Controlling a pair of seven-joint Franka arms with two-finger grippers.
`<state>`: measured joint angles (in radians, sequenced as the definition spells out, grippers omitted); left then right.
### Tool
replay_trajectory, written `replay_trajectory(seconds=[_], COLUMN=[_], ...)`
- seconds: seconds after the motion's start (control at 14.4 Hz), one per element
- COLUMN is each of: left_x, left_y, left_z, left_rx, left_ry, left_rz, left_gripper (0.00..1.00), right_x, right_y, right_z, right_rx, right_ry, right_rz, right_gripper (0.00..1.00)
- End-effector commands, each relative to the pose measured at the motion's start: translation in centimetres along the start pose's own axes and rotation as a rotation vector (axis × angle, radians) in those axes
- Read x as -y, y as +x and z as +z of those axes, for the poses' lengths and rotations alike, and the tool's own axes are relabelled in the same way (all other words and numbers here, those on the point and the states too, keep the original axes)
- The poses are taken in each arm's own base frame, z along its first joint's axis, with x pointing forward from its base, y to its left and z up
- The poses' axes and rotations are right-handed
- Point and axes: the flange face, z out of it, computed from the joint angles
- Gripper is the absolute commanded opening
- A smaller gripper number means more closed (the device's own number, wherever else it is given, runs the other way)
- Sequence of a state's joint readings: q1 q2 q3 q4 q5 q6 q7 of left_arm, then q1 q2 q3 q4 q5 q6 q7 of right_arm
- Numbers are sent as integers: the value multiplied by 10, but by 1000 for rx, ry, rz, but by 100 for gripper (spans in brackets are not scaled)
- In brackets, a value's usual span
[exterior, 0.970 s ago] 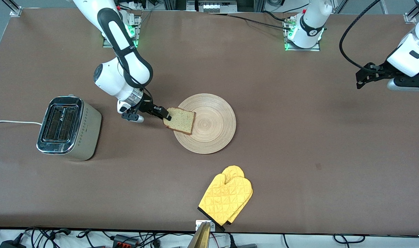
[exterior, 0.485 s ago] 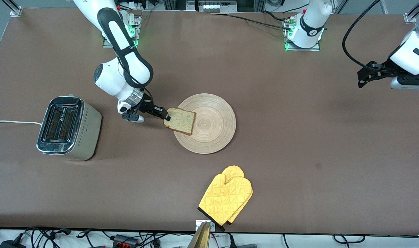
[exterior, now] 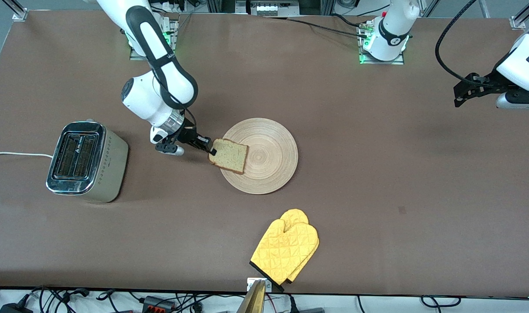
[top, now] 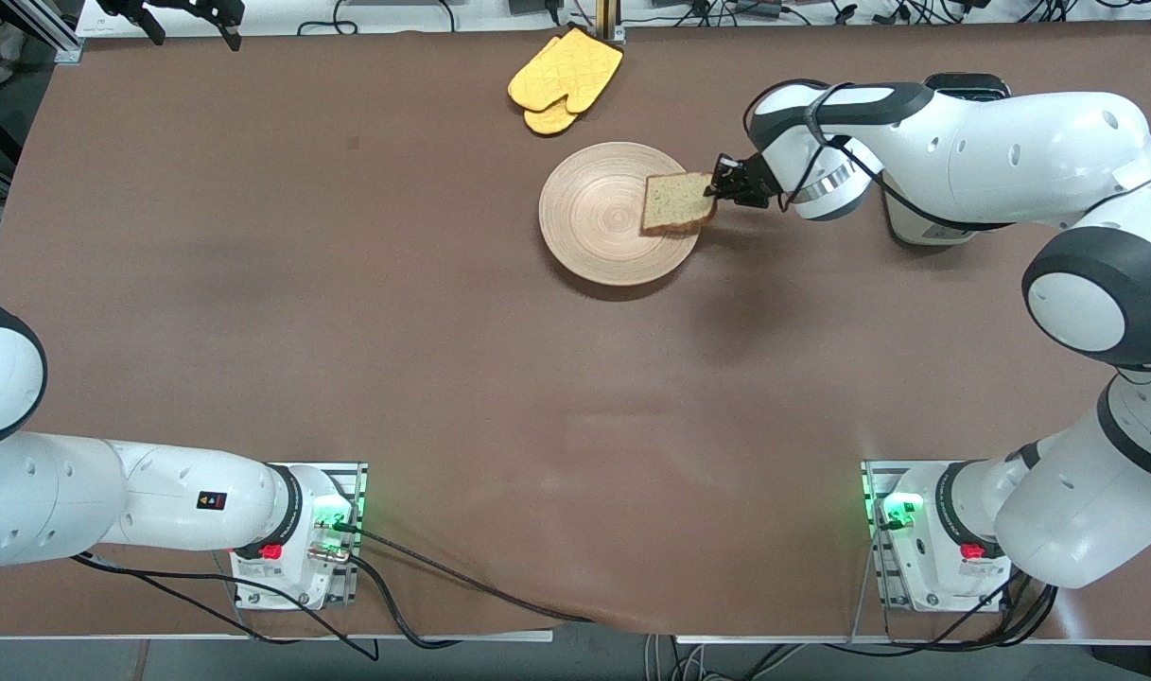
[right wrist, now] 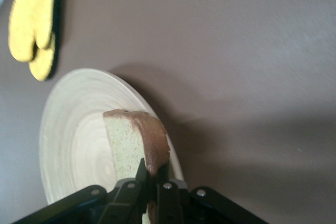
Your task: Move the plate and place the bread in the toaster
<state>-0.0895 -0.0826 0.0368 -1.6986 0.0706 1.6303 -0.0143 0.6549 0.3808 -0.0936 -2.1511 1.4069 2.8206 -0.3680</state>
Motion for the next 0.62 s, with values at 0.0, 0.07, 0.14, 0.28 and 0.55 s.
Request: replay_trajectory(seconds=[0.0, 0.07, 0.14, 0.28, 0.55], left_x=[-3, -2, -2, 0, 0], left_y=[4, 4, 4, 3, 2], left_z=[-6, -6, -6, -5, -5], left_rx=[4, 5, 5, 13, 16], left_ry=[-10, -10, -10, -10, -10], left_rz=[-11, -13, -13, -14, -14], left_gripper=[100, 100, 100, 100, 100], right_x=[22, 25, 26, 32, 47], right_y=[-7, -4, -2, 3, 45], right_z=[-3, -4, -5, -6, -20], right_rx=[-47, -52, -56, -59, 10], right_ry=[12, 18, 20, 23, 59], right_rz=[15, 15, 12, -13, -124], right_gripper=[0, 0, 0, 0, 0])
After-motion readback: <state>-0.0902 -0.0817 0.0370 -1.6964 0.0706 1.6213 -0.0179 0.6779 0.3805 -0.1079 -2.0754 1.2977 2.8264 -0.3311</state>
